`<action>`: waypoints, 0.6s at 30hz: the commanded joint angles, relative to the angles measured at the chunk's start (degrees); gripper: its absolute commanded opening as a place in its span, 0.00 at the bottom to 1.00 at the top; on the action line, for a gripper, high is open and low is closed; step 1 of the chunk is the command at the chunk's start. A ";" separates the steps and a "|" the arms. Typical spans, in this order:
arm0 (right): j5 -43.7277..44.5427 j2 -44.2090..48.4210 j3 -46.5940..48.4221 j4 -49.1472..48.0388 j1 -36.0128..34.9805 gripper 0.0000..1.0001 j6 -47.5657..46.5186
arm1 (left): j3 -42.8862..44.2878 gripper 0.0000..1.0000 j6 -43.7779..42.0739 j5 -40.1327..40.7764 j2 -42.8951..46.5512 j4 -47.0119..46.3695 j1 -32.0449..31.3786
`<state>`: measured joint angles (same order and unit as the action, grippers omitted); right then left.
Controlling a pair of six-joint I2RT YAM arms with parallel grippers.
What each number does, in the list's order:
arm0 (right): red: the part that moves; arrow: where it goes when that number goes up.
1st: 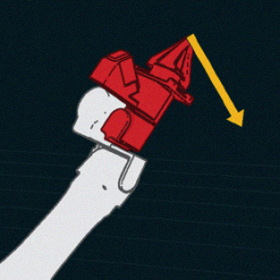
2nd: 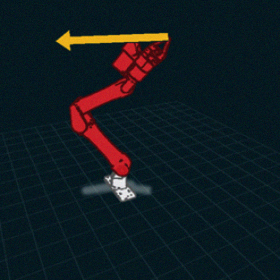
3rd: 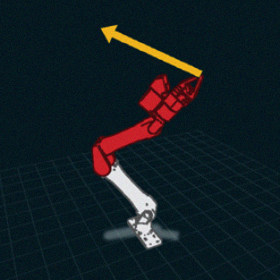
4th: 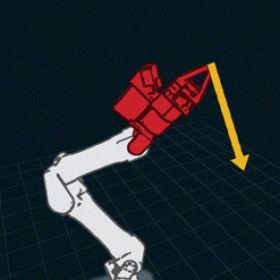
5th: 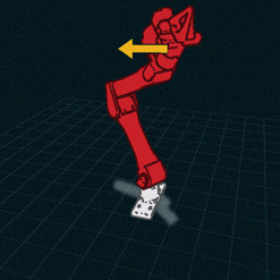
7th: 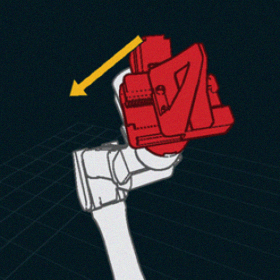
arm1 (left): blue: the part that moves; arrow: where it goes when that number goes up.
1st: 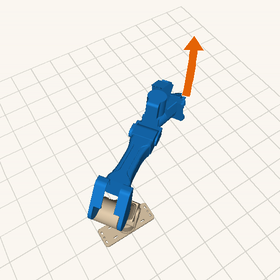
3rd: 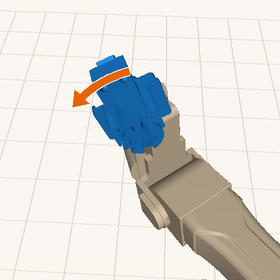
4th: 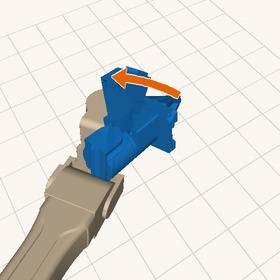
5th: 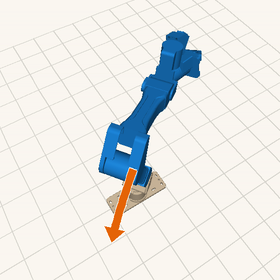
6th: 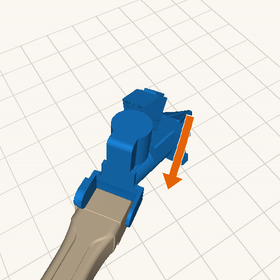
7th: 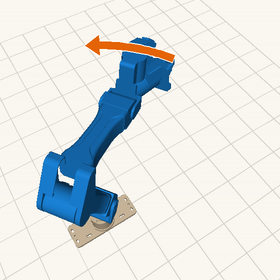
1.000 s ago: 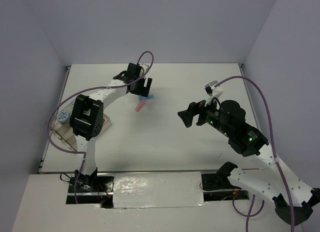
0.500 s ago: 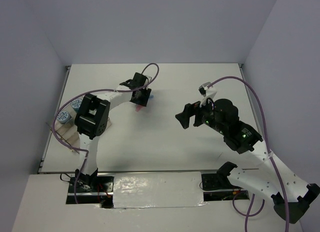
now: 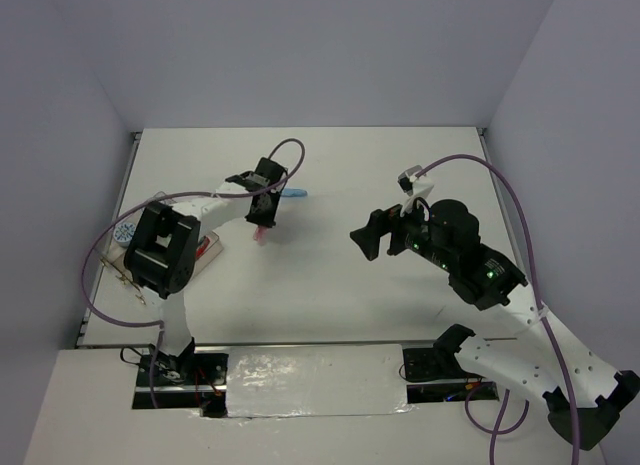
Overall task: Sort the stationery into containers
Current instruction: Pick up the stationery from the center of the board, then place the stationery in the storage box.
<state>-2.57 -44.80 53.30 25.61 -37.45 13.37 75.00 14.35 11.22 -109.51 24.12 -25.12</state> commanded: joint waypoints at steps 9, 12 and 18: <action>-3.40 4.19 -1.53 -5.30 0.45 1.00 -1.76 | 1.66 0.00 -21.53 18.31 12.55 3.68 12.72; -4.55 4.63 -1.97 -5.92 0.45 1.00 -2.11 | -10.63 0.00 -29.71 16.82 20.02 -12.53 16.50; -6.13 5.77 -2.41 -5.92 0.54 1.00 -2.20 | -29.03 0.00 -35.71 15.14 27.43 -30.36 22.29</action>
<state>-7.07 -40.45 51.40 22.63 -37.32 12.14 48.47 -16.05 27.11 -81.89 6.48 -5.45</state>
